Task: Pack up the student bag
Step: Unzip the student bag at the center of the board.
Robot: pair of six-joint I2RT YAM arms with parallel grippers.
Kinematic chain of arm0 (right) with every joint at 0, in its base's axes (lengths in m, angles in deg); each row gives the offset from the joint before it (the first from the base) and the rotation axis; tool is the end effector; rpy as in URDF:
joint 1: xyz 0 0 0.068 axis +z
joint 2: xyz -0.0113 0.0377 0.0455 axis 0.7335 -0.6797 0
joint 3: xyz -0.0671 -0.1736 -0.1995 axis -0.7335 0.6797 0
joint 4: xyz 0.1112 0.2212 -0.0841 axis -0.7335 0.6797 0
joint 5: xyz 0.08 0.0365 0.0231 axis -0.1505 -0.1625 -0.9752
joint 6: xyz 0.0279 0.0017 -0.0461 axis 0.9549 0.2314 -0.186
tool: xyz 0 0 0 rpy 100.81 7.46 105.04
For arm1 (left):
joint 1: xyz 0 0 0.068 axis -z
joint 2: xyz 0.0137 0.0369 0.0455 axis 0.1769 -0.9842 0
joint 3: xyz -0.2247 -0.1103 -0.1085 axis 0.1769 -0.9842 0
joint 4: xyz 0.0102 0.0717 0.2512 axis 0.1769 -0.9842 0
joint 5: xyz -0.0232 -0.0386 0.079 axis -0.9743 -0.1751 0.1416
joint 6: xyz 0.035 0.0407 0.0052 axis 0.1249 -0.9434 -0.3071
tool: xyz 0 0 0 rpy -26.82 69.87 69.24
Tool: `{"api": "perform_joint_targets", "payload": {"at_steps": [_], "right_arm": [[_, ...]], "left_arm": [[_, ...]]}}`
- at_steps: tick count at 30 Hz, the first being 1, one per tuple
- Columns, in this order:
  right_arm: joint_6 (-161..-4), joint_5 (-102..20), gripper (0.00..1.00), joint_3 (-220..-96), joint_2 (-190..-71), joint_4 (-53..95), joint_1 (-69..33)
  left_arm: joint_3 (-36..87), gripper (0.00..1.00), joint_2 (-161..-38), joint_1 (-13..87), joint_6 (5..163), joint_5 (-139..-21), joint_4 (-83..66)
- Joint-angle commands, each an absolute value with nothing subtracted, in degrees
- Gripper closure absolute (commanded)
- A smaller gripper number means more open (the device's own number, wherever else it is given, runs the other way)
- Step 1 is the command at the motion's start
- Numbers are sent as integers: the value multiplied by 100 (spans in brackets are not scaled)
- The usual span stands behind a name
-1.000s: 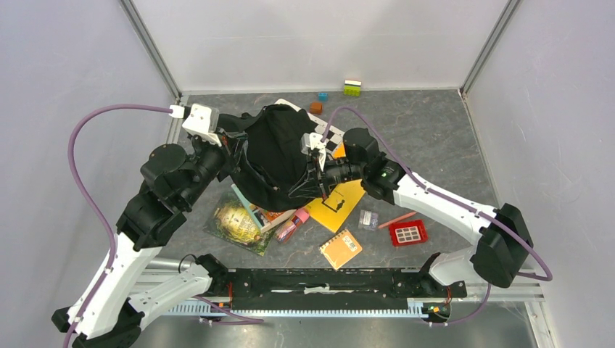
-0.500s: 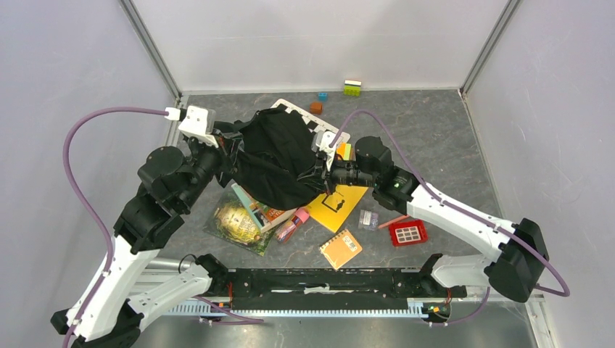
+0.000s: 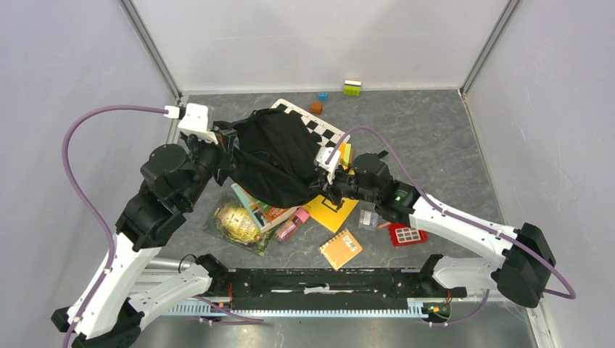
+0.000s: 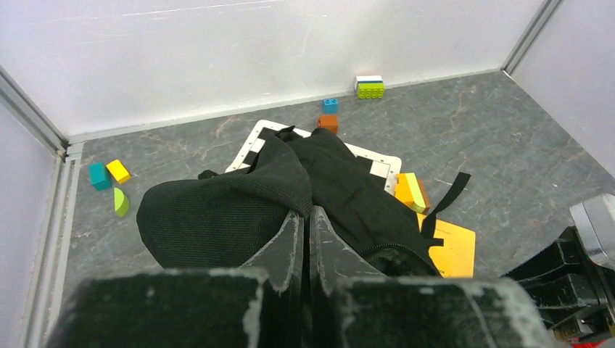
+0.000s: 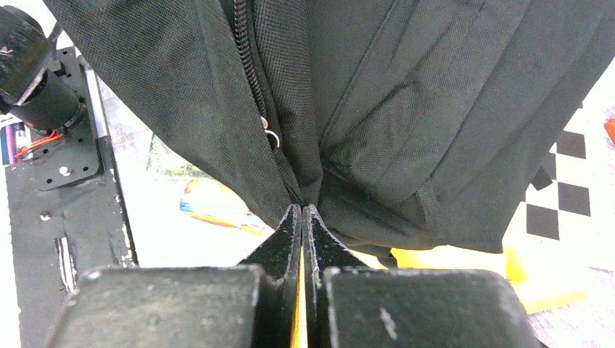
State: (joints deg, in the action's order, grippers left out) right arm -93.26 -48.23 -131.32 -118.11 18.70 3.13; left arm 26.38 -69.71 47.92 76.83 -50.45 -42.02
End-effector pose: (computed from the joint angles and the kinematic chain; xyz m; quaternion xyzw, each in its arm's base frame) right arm 0.1709 0.2209 0.2985 -0.4351 0.6797 0.3285 0.4907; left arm 0.1113 -0.0697 0.4623 0.0805 0.7224 -0.1176 0.6766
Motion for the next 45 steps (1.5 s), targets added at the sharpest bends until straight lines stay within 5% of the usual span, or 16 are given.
{"api": "perform_joint_targets", "payload": {"at_steps": [1,25,26,30,33,37,45], "right_arm": [[-9423,-4373,100,-13038,-11718,2033,353],[-9111,-2294,100,-12942,-11860,2501,693],[-9124,-2325,96,-13046,-11836,2545,689],[-9173,-2639,46,-13500,-11765,2544,697],[-9201,-3056,26,-13794,-11773,2305,726],[-9199,-3488,15,-14300,-11994,1832,829],[-9134,-3812,14,-15660,-13098,1534,1507]], "left_arm": [[2930,98,-6881,4789,7399,-4802,-3786],[2446,98,-6468,4790,7067,-4316,-3859],[2285,98,-6330,4789,7065,-4390,-3848],[1586,98,-5721,4789,7034,-4664,-3749],[1106,98,-5236,4789,6856,-4928,-3636],[682,98,-4726,4789,6703,-4965,-3559],[267,98,-4103,4789,6556,-4807,-3433]]}}
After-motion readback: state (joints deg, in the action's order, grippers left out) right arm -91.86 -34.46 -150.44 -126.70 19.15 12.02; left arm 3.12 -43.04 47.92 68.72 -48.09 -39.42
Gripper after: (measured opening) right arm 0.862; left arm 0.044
